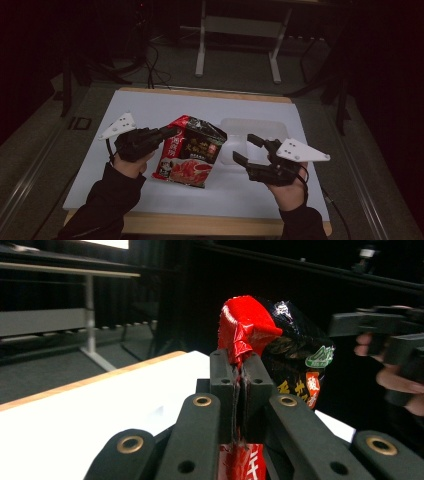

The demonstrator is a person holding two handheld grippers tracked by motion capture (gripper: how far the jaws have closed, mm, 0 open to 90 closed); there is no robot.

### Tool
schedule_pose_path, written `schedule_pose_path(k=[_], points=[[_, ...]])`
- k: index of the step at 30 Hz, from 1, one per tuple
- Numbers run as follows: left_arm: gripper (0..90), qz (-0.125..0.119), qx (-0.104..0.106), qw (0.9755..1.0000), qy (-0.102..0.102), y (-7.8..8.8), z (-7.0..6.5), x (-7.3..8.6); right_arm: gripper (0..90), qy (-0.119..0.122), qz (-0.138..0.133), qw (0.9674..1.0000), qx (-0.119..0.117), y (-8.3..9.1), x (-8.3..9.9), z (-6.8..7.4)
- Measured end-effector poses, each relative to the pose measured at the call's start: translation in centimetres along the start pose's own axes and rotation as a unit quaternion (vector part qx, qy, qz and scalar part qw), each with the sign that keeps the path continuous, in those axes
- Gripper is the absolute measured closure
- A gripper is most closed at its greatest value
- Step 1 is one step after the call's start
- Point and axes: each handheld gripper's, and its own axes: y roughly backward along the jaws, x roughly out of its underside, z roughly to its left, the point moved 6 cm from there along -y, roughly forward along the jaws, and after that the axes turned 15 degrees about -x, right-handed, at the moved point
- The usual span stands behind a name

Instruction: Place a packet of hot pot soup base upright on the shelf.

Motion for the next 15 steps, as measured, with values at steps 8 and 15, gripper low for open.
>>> schedule_pose_path(k=[8, 15], points=[[87.7, -0.003, 0.018, 0.9998, 0.001, -0.3, -1.1, -0.1, 39.3, 0.002, 0.006, 0.9996, -0.027, -3.1, -0.4, 0.0], [87.6, -0.008, 0.028, 0.9995, 0.008, -0.4, -1.6, -0.3, 49.9, -0.002, 0.025, 0.9994, -0.025, -4.7, 0.2, -0.3]])
